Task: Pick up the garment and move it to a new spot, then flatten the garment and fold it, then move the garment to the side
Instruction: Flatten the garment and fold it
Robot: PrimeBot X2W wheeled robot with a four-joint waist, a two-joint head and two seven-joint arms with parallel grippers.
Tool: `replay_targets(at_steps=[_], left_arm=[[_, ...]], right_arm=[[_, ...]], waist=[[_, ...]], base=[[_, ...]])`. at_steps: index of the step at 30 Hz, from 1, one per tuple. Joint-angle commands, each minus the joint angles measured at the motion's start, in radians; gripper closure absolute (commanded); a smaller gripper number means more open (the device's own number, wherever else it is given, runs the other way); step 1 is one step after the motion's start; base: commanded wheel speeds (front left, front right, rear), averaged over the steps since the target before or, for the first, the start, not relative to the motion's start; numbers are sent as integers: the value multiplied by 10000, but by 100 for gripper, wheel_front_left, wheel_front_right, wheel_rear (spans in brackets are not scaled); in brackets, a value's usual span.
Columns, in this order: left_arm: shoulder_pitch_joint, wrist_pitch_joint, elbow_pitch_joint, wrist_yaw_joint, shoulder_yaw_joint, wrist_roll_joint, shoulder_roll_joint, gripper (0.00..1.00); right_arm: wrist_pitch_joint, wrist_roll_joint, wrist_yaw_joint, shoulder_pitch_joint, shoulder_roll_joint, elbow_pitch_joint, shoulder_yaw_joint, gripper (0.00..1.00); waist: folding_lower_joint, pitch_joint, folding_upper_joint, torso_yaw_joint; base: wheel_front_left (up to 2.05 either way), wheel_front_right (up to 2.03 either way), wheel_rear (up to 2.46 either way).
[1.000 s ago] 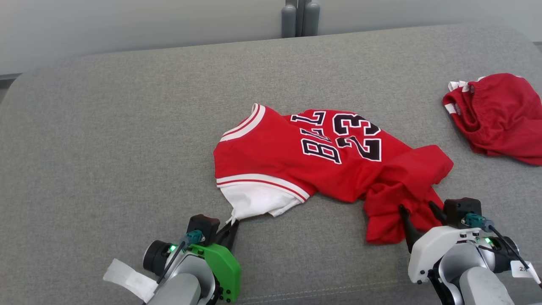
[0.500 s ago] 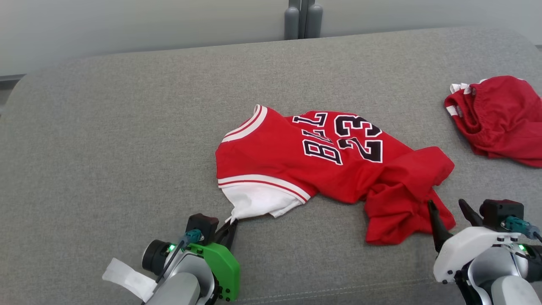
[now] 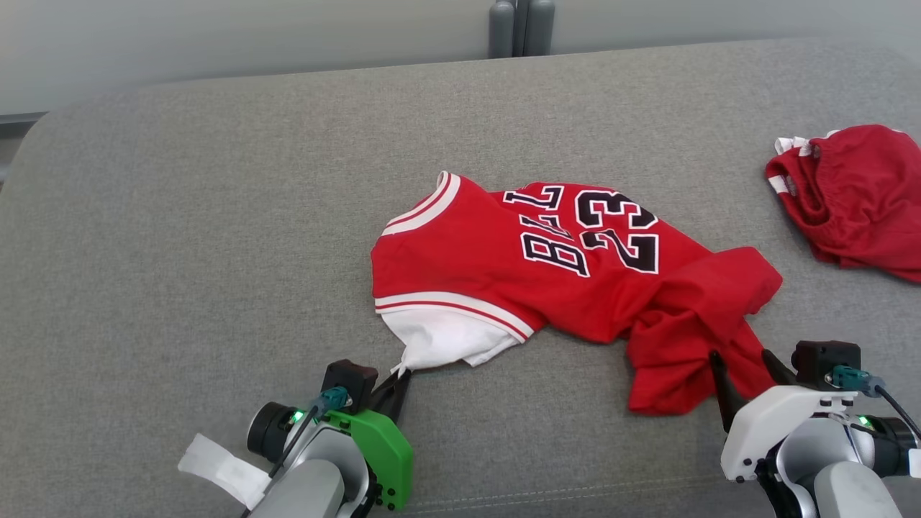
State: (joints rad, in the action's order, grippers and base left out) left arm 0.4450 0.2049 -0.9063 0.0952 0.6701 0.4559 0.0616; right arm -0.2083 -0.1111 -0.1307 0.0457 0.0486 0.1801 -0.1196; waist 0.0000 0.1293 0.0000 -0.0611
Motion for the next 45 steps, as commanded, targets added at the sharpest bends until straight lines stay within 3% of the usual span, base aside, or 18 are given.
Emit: replay_targets(at_steps=[1,10,11,12,19,26,38,45], left_arm=[[187,19,13,-66,6,63,83,100],[232,32,30,-117,46,139,158,100],[244,32,36,-118,55,159,166,100],[245,35,43,-126,59,174,169,100],[322,51,65,-168,93,220,188,100],[393,211,220,-270,-81,406,182,100],[156,485,2514,-413,-1619,1751,537,100],[586,246,4123,-891,-2432,2300,870,100]], right_arm=[[117,-31,2,237,35,162,15,0],[217,-106,2,1049,33,1530,185,0],[169,-197,3,1229,39,1819,175,35],[162,-221,3,1338,33,1943,232,53],[200,-245,3,1703,32,2467,341,100],[192,-79,3,1559,33,2058,266,100],[-672,-140,3,1132,168,-909,150,100],[-1217,-89,8,2612,1204,-1077,1052,100]], waist=[[0,88,0,138],[0,274,0,493],[0,316,0,548],[0,338,0,575],[0,451,0,716],[0,373,0,791],[0,3,0,724],[0,-50,0,586]], base=[[0,0,0],[0,0,0],[0,0,0],[0,0,0],[0,0,0],[0,0,0],[0,0,0],[0,0,0]])
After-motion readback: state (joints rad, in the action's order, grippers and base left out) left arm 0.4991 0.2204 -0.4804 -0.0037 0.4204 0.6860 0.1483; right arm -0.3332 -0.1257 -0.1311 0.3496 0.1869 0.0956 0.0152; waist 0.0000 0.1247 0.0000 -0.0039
